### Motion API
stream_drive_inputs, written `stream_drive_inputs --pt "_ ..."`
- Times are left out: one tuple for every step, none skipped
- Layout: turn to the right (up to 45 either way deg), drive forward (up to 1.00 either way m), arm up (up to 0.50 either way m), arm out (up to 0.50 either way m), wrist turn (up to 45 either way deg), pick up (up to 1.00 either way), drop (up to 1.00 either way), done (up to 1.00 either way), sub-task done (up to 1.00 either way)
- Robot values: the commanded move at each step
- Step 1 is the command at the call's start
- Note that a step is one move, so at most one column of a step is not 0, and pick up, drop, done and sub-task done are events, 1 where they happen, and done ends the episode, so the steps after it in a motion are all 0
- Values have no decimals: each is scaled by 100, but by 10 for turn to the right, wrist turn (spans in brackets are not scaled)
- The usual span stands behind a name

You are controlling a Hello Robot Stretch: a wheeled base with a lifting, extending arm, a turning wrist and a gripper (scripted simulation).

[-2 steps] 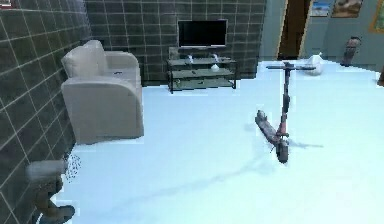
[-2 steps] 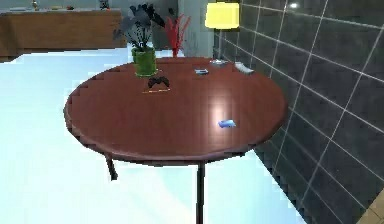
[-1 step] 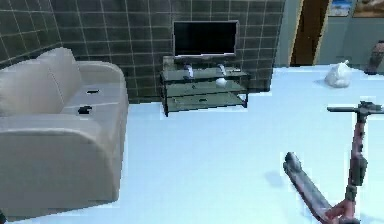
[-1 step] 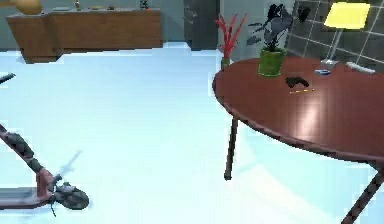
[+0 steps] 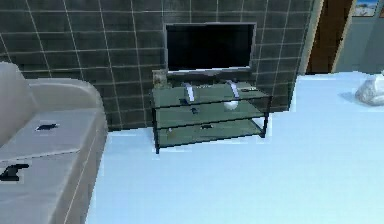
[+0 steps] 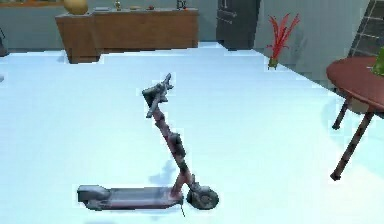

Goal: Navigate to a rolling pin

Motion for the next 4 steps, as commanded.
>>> stream_drive_inputs --pt "180 0 0 0 0 0 0 0 0" --pt "0 100 0 0 0 0 0 0 0" --pt "0 40 0 0 0 0 0 0 0" --pt "450 0 0 0 0 0 0 0 0"
